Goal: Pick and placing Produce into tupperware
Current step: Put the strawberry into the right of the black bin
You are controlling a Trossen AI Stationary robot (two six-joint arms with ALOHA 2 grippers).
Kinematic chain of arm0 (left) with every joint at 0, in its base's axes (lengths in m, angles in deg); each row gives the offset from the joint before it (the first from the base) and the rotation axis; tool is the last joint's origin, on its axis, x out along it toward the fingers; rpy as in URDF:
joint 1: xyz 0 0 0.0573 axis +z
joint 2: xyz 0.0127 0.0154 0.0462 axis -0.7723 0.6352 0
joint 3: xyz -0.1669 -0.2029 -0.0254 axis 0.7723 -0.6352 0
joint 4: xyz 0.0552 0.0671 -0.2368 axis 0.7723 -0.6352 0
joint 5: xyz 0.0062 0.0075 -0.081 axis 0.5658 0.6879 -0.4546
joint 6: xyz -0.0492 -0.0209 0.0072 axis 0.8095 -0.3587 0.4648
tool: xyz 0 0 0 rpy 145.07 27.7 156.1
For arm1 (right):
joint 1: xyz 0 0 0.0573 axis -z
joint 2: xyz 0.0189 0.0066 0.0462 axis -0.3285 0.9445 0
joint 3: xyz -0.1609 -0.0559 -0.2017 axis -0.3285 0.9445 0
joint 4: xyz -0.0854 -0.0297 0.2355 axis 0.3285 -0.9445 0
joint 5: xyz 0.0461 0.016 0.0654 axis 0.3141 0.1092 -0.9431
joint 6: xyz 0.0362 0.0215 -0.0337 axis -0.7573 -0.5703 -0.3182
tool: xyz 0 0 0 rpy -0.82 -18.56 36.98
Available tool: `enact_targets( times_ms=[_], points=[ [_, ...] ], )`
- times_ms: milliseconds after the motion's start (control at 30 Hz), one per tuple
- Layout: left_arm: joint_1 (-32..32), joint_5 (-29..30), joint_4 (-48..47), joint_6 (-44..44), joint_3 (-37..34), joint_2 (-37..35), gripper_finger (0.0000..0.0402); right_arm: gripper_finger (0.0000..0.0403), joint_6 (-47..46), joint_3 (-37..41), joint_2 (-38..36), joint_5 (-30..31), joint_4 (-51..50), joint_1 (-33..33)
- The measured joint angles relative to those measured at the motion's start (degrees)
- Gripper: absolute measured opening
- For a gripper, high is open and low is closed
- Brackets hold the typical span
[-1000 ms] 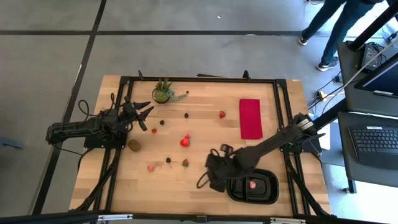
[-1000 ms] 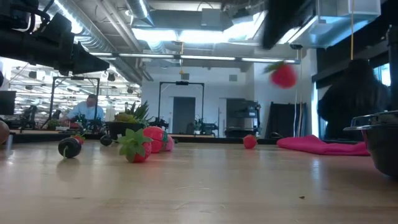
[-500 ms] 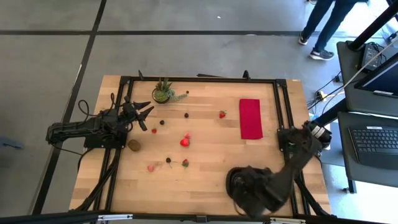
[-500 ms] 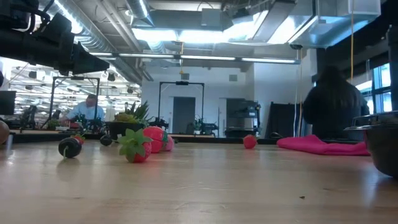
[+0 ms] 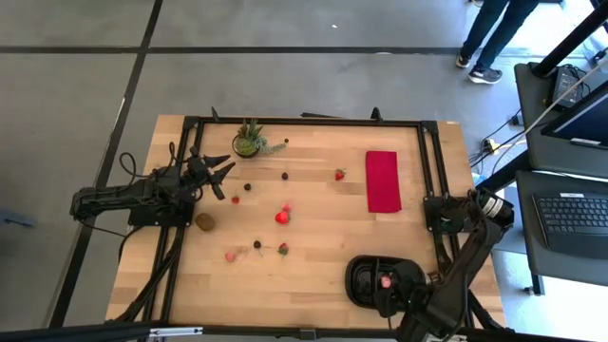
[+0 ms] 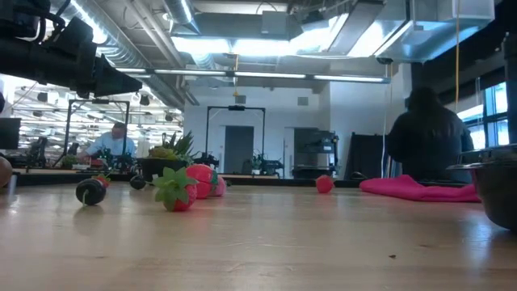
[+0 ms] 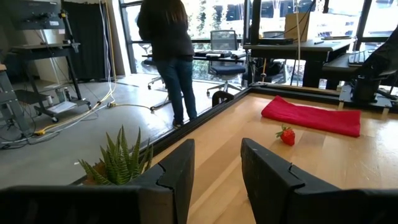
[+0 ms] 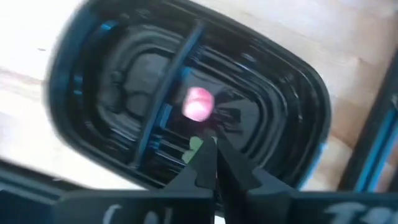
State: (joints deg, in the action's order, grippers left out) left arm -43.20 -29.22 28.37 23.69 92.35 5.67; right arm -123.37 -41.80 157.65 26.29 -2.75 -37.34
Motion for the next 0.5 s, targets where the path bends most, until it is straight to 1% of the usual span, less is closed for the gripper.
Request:
enact_targets(
  times_ms=[100, 167, 500],
  points=[
    [0.0, 0.0, 0.0, 0.0, 0.0, 0.0, 0.0124, 0.0009, -0.1, 1.4, 0.0, -3.5, 0.0, 0.0],
    [0.0, 0.0, 0.0, 0.0, 0.0, 0.0, 0.0124, 0.0009, -0.2, 2.3, 0.0, -4.6, 0.0, 0.0],
    [0.0, 0.0, 0.0, 0.0, 0.0, 0.0, 0.0124, 0.0011, -0.1, 3.3, 0.0, -4.6, 0.5, 0.0]
  ],
)
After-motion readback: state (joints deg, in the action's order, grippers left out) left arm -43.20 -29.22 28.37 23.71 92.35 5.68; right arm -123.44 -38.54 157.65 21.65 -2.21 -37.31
